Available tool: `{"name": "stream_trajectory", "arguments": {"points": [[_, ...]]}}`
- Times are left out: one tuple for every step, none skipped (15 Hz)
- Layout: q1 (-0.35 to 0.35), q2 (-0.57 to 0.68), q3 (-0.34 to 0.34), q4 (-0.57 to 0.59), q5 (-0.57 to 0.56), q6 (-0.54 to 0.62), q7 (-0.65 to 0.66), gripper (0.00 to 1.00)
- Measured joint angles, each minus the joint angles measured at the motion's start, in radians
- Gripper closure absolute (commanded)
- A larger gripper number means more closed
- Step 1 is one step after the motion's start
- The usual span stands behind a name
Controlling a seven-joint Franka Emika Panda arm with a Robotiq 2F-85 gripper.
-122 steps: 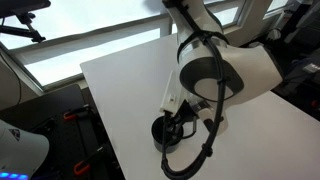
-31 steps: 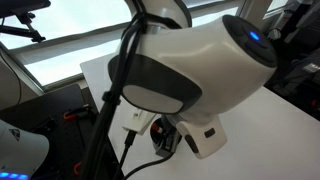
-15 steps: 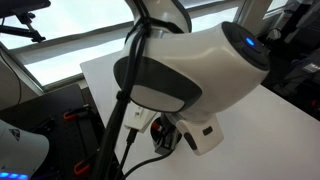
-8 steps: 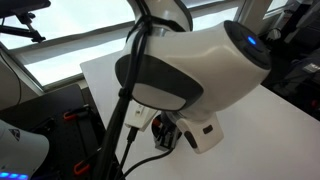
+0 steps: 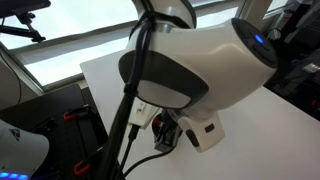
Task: Remove the marker from the mug
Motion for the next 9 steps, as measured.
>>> {"name": "stream_trajectory", "arguments": {"points": [[0.0, 0.0, 0.0, 0.003, 0.0, -0.006, 0.0, 0.0], [0.0, 0.0, 0.0, 0.005, 0.0, -0.01, 0.0, 0.0], [0.0, 0.0, 0.0, 0.007, 0.0, -0.014, 0.0, 0.0], [0.0, 0.0, 0.0, 0.008, 0.0, -0.014, 0.0, 0.0], [0.001, 0.0, 0.0, 0.01, 0.0, -0.014, 0.0, 0.0], [0.001, 0.0, 0.001, 0.013, 0.0, -0.014, 0.0, 0.0], [0.001, 0.0, 0.003, 0.016, 0.001, -0.014, 0.0, 0.0], [0.001, 0.0, 0.005, 0.018, 0.002, -0.014, 0.0, 0.0], [0.003, 0.0, 0.007, 0.021, 0.003, -0.014, 0.0, 0.0]]}}
